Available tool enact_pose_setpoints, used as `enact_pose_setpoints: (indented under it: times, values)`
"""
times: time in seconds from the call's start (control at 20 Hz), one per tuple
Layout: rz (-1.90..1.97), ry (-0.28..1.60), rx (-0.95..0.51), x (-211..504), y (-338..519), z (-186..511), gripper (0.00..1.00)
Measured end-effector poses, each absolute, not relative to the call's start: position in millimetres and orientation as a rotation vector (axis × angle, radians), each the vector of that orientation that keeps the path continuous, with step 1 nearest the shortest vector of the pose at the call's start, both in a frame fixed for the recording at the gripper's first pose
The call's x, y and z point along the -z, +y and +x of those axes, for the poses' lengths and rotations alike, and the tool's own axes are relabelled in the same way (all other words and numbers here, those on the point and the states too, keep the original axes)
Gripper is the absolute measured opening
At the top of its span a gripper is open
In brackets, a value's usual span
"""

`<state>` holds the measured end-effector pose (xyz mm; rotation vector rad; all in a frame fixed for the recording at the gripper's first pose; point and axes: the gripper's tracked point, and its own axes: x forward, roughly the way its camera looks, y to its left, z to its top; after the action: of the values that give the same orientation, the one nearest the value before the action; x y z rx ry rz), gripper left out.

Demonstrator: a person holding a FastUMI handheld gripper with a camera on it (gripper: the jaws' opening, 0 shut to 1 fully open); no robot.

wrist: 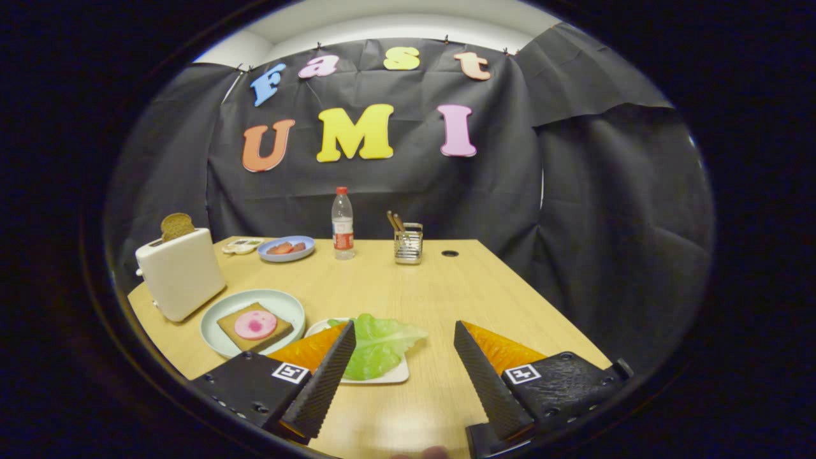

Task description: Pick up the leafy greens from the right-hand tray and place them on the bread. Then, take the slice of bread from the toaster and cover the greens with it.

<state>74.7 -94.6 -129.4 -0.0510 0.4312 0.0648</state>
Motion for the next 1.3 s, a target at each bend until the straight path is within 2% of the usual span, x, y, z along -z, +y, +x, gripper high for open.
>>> enact_pose_setpoints:
  times: [0.6, 0.9, 0.95, 1.05, 1.15, 1.3]
  values:
    - [0.120, 0.695, -0.041, 200, -93, 134, 0.96]
    - [0.249, 0.758, -0.068, 211, -78, 145, 0.96]
    - [0.272, 0.759, -0.060, 213, -78, 148, 0.85]
    - [0.311, 0.763, -0.051, 213, -79, 151, 0.74]
    - [0.334, 0.776, -0.045, 216, -81, 153, 0.74]
    - [0.359, 0.778, -0.029, 219, -84, 157, 0.53]
